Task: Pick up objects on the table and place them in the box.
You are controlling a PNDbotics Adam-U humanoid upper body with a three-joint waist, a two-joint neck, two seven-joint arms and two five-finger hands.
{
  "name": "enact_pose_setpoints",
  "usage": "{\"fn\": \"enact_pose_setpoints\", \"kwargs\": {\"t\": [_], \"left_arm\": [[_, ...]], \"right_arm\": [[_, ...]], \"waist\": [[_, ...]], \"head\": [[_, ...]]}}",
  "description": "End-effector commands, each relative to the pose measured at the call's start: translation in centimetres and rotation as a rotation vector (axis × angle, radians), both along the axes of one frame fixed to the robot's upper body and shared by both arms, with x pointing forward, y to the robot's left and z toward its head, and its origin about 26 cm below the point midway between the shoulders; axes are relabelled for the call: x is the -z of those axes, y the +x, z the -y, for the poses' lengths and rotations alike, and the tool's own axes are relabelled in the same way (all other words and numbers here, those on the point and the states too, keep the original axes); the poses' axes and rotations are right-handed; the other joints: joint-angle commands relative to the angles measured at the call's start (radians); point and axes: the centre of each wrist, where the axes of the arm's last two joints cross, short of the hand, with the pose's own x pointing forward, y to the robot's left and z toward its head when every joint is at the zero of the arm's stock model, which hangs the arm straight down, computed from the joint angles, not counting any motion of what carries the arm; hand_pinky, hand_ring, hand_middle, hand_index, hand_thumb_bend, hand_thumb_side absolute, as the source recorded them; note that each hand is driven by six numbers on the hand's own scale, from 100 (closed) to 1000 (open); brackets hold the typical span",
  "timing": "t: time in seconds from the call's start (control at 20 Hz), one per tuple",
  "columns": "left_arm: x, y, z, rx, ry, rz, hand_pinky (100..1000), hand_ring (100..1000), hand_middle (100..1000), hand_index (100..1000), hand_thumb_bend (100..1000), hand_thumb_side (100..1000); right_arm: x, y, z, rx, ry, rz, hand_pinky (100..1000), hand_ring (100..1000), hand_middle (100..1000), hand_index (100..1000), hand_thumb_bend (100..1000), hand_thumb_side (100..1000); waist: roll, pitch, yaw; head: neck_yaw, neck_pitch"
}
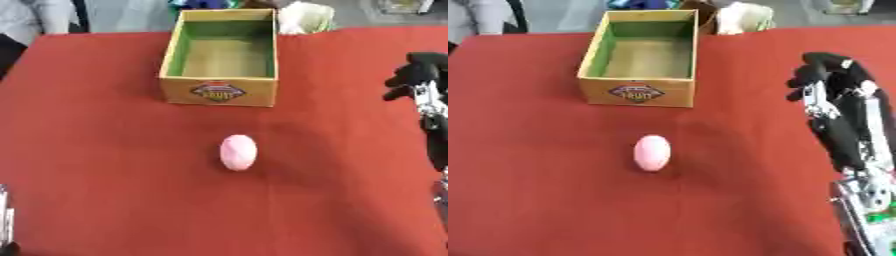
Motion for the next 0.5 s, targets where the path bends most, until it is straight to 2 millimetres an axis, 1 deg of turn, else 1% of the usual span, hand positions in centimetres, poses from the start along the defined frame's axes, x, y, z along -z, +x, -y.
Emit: {"fn": "enact_pose_setpoints", "kwargs": {"t": [0.05,0.5], "left_arm": [[-0.69,-0.20,-0.17,-0.002,0.012,0.025,442,387,407,493,134,867],[-0.70,-0.20,-0.16,0.001,0.013,0.025,443,386,407,493,132,867]], "right_arm": [[-0.89,-0.19,0.06,-0.007,-0.016,0.031,480,568,550,711,100,475],[-1.30,-0.15,0.45,-0.012,-0.059,0.043,488,578,559,725,100,495]], "waist": [[-0.003,-0.019,0.000],[-0.006,-0.021,0.002]], "head": [[0.002,-0.011],[-0.003,-0.001]]}}
